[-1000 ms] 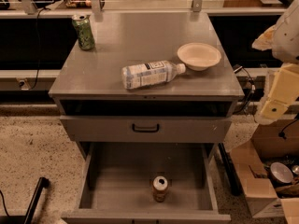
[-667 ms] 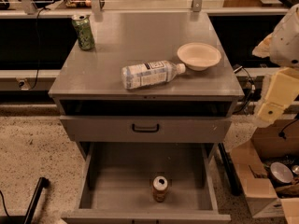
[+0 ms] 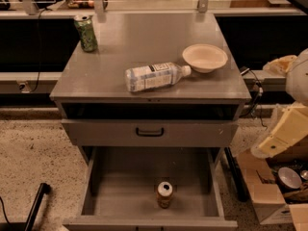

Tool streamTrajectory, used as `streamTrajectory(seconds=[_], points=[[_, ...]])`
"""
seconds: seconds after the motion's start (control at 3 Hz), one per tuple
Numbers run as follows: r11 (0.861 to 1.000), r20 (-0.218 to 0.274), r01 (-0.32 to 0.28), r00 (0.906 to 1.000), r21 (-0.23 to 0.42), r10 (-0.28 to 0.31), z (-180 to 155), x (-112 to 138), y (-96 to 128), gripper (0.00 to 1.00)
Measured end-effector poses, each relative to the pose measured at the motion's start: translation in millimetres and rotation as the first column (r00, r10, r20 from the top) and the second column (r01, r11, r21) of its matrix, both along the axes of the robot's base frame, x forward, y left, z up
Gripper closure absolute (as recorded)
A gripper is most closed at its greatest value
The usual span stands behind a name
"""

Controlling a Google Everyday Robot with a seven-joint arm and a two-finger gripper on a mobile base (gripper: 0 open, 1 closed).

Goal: Pick orange can from middle drawer and place on counter

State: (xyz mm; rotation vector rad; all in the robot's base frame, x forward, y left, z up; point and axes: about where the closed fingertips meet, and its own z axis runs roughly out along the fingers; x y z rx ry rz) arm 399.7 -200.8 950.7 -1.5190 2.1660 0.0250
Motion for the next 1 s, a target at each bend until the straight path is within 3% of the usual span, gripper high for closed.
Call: streamTrajectory(seconds=[0.33, 0.67, 1.0], points=[[0.999, 0.099, -0.053, 0.9936, -0.011, 0.054, 7.0, 16.0, 3.9, 0.0], [0.995, 0.125, -0.082, 0.9893, 0.057, 0.075, -33.0, 5.6, 10.4, 0.0], [0.965, 0.171, -0.095, 0.9838, 0.244, 0.053, -118.2, 2.2, 29.5, 0.0]])
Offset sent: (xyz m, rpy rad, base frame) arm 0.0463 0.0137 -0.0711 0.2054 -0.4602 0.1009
